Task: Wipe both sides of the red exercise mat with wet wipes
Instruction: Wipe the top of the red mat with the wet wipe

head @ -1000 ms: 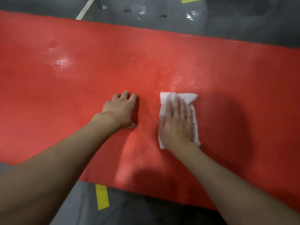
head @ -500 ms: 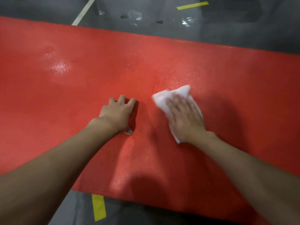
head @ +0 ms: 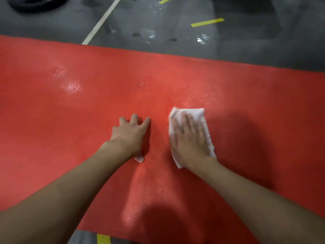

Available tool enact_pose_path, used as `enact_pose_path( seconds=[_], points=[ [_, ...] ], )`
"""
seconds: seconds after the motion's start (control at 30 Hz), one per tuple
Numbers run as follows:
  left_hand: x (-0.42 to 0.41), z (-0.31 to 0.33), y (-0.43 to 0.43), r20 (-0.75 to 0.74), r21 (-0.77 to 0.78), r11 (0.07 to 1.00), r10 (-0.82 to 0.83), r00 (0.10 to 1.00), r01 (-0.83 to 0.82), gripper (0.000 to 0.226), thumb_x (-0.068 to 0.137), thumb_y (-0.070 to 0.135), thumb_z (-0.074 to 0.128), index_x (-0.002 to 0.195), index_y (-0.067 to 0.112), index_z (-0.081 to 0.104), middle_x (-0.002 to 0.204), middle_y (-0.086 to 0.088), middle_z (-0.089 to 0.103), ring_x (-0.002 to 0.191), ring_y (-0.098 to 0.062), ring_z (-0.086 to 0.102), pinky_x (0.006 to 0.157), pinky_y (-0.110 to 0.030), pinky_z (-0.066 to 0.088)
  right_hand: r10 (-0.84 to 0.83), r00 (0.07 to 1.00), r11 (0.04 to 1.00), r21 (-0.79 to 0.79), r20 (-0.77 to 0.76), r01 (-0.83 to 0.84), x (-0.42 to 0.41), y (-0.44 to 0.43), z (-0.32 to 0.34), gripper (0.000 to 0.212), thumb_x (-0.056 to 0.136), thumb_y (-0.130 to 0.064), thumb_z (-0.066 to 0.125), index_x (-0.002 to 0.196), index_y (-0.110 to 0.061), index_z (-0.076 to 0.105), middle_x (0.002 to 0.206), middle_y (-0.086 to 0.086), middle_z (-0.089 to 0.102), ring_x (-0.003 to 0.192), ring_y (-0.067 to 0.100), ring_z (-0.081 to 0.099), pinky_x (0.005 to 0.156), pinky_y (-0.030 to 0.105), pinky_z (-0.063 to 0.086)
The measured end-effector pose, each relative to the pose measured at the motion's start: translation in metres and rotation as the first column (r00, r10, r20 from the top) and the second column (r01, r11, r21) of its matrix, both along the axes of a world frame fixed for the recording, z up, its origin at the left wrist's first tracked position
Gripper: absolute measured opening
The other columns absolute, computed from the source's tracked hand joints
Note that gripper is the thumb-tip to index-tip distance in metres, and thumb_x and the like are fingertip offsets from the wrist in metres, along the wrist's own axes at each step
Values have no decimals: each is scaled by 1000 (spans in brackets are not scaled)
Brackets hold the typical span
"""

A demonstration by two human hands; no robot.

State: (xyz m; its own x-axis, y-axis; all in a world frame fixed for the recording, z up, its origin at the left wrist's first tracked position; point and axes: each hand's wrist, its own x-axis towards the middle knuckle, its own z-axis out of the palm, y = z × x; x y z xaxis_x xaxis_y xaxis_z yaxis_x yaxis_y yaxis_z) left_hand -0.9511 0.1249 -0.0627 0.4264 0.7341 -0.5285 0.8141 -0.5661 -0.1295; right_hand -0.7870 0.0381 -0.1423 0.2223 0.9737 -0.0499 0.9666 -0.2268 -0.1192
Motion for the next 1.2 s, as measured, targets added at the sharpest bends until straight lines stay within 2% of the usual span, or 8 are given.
enact_pose_path(
  seconds=[0.1, 0.23, 0.37, 0.57, 0.7, 0.87, 1.03, 1.2],
  points=[
    [-1, -3, 4, -17, -17, 1000, -9, 1000, 8, 141, 48, 51, 92, 155, 33, 0, 137, -6, 28, 120, -39, 37, 86, -48, 49, 221, 975, 975, 14, 27, -221, 36, 2, 8, 57, 102, -45, 15, 156, -29, 24, 165, 3, 18, 153, 18, 10, 124, 41, 5],
    [4, -4, 19, 42, -68, 997, 23, 999, -21, 115, 61, 64, 80, 152, 33, 18, 131, -9, 36, 120, -40, 41, 97, -50, 46, -244, 969, 969, 19, -49, 245, 30, 27, 1, 61, 103, -40, 24, 158, -23, 5, 167, 4, 1, 153, 19, -4, 123, 40, -7],
    [10, -2, 25, 169, -63, 989, 144, 975, -135, 87, 69, 59, 77, 138, 31, 32, 127, -8, 40, 116, -41, 44, 94, -49, 47, 179, 983, 984, 2, -32, -179, 2, 19, -1, 60, 100, -46, 13, 157, -32, 3, 167, 3, 0, 152, 18, -9, 123, 41, -8],
    [16, -14, 22, 139, 46, 987, 149, 979, -157, 105, 68, 53, 80, 148, 34, 13, 140, -9, 25, 130, -36, 29, 94, -52, 39, -226, 974, 972, 57, -28, 227, 35, 52, 1, 58, 103, -38, 16, 158, -22, 11, 166, 7, 6, 153, 21, -6, 122, 42, -12],
    [16, -18, 38, 142, -21, 997, 83, 986, -80, 132, 65, 52, 83, 154, 32, -12, 163, -3, -12, 150, -29, -3, 113, -53, 24, 182, 982, 983, 26, -56, -181, 12, 44, 0, 62, 96, -46, 7, 157, -33, 14, 166, 0, 7, 153, 17, -3, 122, 44, -7],
    [12, -20, 43, 147, -32, 997, 76, 986, -73, 133, 62, 54, 84, 155, 31, -8, 164, 0, -9, 151, -26, 0, 113, -51, 25, -179, 981, 983, 23, -70, 181, 46, 71, 0, 57, 102, -40, 16, 158, -30, 10, 167, 0, 2, 153, 16, -6, 122, 46, -7],
    [15, -18, 45, 141, -28, 997, 74, 987, -71, 133, 59, 52, 87, 154, 29, -2, 164, -2, -5, 150, -29, 3, 111, -52, 28, 189, 982, 981, 38, -27, -188, 38, 63, 2, 61, 97, -45, 7, 157, -33, 13, 166, -1, 8, 153, 15, 1, 122, 44, -5],
    [17, -13, 45, 134, -31, 997, 79, 988, -76, 130, 52, 53, 89, 152, 31, 9, 161, 1, 10, 147, -29, 15, 105, -51, 34, -211, 973, 975, 48, -93, 216, 47, 91, 3, 57, 103, -41, 16, 158, -30, 10, 167, -1, 3, 153, 16, -4, 120, 46, -10]
  ],
)
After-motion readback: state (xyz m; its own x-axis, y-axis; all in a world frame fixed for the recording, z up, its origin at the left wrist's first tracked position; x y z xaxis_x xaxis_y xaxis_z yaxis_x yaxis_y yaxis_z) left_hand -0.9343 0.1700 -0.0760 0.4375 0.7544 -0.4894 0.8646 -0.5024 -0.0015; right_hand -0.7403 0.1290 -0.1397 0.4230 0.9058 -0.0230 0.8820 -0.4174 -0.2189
